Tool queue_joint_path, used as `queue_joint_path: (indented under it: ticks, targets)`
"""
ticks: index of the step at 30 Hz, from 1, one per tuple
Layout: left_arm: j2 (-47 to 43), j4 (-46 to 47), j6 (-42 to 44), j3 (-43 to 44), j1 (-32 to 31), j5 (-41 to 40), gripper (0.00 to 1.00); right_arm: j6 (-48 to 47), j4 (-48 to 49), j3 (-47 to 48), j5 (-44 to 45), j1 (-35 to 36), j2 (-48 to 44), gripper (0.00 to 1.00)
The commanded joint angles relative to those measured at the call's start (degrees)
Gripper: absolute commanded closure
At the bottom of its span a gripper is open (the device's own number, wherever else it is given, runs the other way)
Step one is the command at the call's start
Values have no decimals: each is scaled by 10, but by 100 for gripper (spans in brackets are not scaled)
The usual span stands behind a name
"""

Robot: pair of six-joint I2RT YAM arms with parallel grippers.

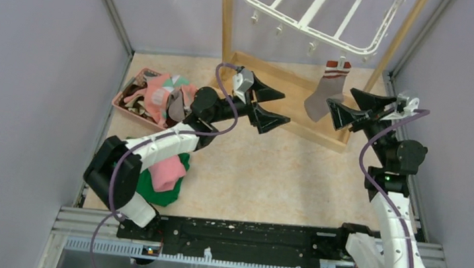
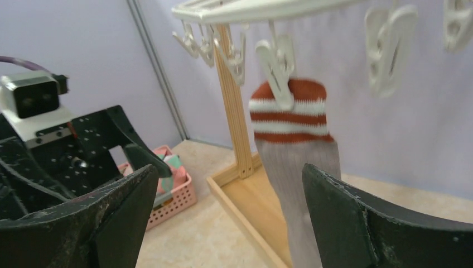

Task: Clip the socks to the hanger
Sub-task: Clamp the sock onto the hanger, then pick up the sock from the bin.

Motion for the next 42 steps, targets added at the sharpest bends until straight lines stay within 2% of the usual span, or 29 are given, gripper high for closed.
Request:
queue_joint_path:
  ticks: [1,6,10,15,20,23,26,27,28,30,33,38,42]
  targets:
    - [-103,21,41,-119,5,-27,2,-2,-27,-70,11,-5,-51,2]
    - [-207,-57,66,-244,10,-77,1,11,-35,-144,-46,0,-68,2]
    - [-260,-118,72,-290,17,-136,1,19,-7,-185,-62,31,-66,2]
    - [-276,-246,47,-244,81,-138,1,12,-13,-202,-57,68,-65,2]
    - [-254,-301,-30,-193,161,-144,1,20,-14,-211,-56,76,-65,2]
    - [-242,-383,-52,-137,191,-196,1,21,-14,-212,-51,81,-67,2]
    - [-232,-495,-16,-60,200,-272,1,12,-21,-212,-38,94,-67,2]
    - [-229,-536,6,-38,201,-296,3,11,-22,-212,-33,97,-67,2]
    - [-228,-564,27,-22,202,-317,10,9,-23,-211,-31,101,-67,2]
    - [-230,-580,67,-16,205,-362,21,6,-24,-213,-22,110,-67,2]
    - [-226,-611,84,-11,224,-423,23,0,-24,-212,-12,122,-63,1]
    - [-213,-595,85,-44,241,-446,24,-4,-20,-215,5,133,-54,2]
    - [-177,-595,116,-49,246,-464,28,-5,-14,-219,13,137,-45,2]
